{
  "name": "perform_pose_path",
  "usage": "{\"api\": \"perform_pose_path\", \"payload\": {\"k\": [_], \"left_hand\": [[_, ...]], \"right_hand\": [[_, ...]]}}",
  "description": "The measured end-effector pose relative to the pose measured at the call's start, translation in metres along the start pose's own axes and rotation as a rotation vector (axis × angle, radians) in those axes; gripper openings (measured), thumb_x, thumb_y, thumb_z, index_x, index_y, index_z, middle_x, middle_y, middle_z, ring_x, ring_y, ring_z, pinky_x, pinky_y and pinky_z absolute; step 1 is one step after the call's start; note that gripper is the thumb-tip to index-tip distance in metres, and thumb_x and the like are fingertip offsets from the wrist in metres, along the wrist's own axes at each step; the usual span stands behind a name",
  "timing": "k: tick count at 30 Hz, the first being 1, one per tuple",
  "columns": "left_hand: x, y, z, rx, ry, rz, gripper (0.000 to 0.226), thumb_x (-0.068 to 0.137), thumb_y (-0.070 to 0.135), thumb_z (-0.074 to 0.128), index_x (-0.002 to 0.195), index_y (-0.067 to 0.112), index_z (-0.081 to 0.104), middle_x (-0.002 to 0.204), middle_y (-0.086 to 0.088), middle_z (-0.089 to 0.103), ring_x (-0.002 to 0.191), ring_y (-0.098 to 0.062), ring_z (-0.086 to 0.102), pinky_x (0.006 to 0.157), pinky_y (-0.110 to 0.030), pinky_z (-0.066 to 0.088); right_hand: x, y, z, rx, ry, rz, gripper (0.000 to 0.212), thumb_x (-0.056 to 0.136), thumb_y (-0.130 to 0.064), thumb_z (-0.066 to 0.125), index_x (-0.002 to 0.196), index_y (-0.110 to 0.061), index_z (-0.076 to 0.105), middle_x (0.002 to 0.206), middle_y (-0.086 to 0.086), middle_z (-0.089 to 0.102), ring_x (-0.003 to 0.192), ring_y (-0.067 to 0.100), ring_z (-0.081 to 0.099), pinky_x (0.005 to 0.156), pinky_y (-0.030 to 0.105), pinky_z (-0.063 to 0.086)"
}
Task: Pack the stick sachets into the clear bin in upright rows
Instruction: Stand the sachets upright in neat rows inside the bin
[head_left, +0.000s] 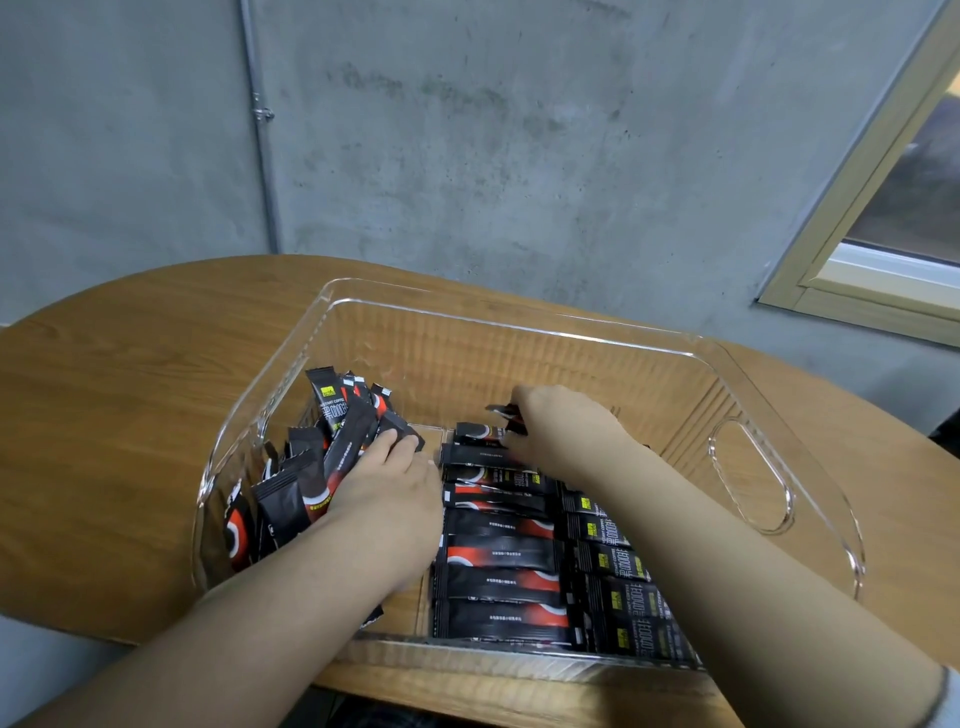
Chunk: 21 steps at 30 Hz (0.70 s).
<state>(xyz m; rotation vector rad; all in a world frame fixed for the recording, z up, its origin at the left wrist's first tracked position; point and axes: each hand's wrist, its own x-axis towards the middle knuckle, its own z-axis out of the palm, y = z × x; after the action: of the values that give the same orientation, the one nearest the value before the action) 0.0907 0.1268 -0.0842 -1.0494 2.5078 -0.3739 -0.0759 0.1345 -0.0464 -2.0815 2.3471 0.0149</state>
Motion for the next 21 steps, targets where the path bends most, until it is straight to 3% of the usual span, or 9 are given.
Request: {"api": "perform_pose_path", "payload": {"k": [3, 6, 12, 15, 18, 20, 21], "left_hand": [[0.000, 0.001, 0.001, -0.005, 0.014, -0.019, 0.066, 0.097, 0.018, 0.036, 0.150, -0.004, 0.002, 0.158, -0.018, 0.005, 0.146, -0.033, -0.003, 0.116, -0.045, -0.009], [0.000, 0.001, 0.002, -0.027, 0.033, -0.024, 0.067, 0.098, 0.018, 0.033, 0.149, -0.004, -0.004, 0.159, -0.018, -0.003, 0.147, -0.032, -0.005, 0.116, -0.045, -0.009], [0.000, 0.000, 0.004, -0.090, 0.061, -0.027, 0.068, 0.100, 0.024, 0.032, 0.151, 0.004, -0.008, 0.160, -0.009, -0.008, 0.147, -0.027, -0.004, 0.117, -0.042, -0.009], [0.001, 0.000, 0.004, -0.106, 0.059, -0.024, 0.069, 0.100, 0.025, 0.033, 0.151, 0.008, -0.011, 0.160, -0.006, -0.011, 0.147, -0.027, -0.003, 0.117, -0.042, -0.009], [0.000, 0.000, 0.004, -0.100, 0.063, -0.029, 0.071, 0.099, 0.024, 0.033, 0.150, 0.006, -0.013, 0.160, -0.007, -0.012, 0.147, -0.026, -0.003, 0.117, -0.042, -0.009], [0.000, 0.001, 0.003, -0.080, 0.063, -0.038, 0.069, 0.099, 0.022, 0.032, 0.150, 0.003, -0.009, 0.160, -0.011, -0.008, 0.147, -0.027, -0.002, 0.117, -0.042, -0.009], [0.000, 0.001, 0.002, -0.069, 0.058, -0.042, 0.067, 0.098, 0.021, 0.032, 0.151, 0.001, -0.005, 0.160, -0.013, -0.004, 0.146, -0.028, -0.001, 0.117, -0.042, -0.009]], "right_hand": [[-0.005, 0.002, -0.007, 0.318, 0.020, 0.011, 0.037, 0.092, -0.044, 0.054, 0.101, -0.010, 0.043, 0.085, 0.002, 0.056, 0.073, 0.021, 0.053, 0.060, 0.031, 0.041], [-0.010, 0.002, -0.011, 0.576, 0.097, 0.044, 0.035, 0.094, -0.047, 0.047, 0.089, -0.013, 0.040, 0.070, -0.003, 0.045, 0.059, 0.013, 0.042, 0.051, 0.026, 0.032], [-0.015, -0.008, -0.011, 1.278, 0.085, 0.170, 0.037, 0.099, -0.045, 0.035, 0.083, -0.012, 0.041, 0.059, 0.003, 0.053, 0.050, 0.018, 0.057, 0.046, 0.023, 0.044], [-0.015, -0.009, -0.008, 1.242, 0.129, 0.204, 0.043, 0.101, -0.046, 0.029, 0.079, -0.013, 0.046, 0.050, -0.002, 0.056, 0.055, 0.016, 0.056, 0.059, 0.027, 0.044], [-0.020, -0.009, -0.008, 1.162, 0.174, 0.233, 0.052, 0.101, -0.047, 0.025, 0.076, -0.009, 0.051, 0.054, -0.002, 0.062, 0.064, 0.017, 0.046, 0.067, 0.031, 0.040], [-0.022, -0.009, -0.010, 1.173, 0.174, 0.267, 0.058, 0.101, -0.048, 0.024, 0.091, -0.002, 0.059, 0.078, 0.001, 0.068, 0.076, 0.020, 0.059, 0.076, 0.034, 0.043], [-0.023, -0.010, -0.011, 1.160, 0.174, 0.298, 0.060, 0.100, -0.048, 0.025, 0.105, 0.001, 0.059, 0.098, -0.002, 0.064, 0.098, 0.014, 0.058, 0.083, 0.032, 0.043]]}}
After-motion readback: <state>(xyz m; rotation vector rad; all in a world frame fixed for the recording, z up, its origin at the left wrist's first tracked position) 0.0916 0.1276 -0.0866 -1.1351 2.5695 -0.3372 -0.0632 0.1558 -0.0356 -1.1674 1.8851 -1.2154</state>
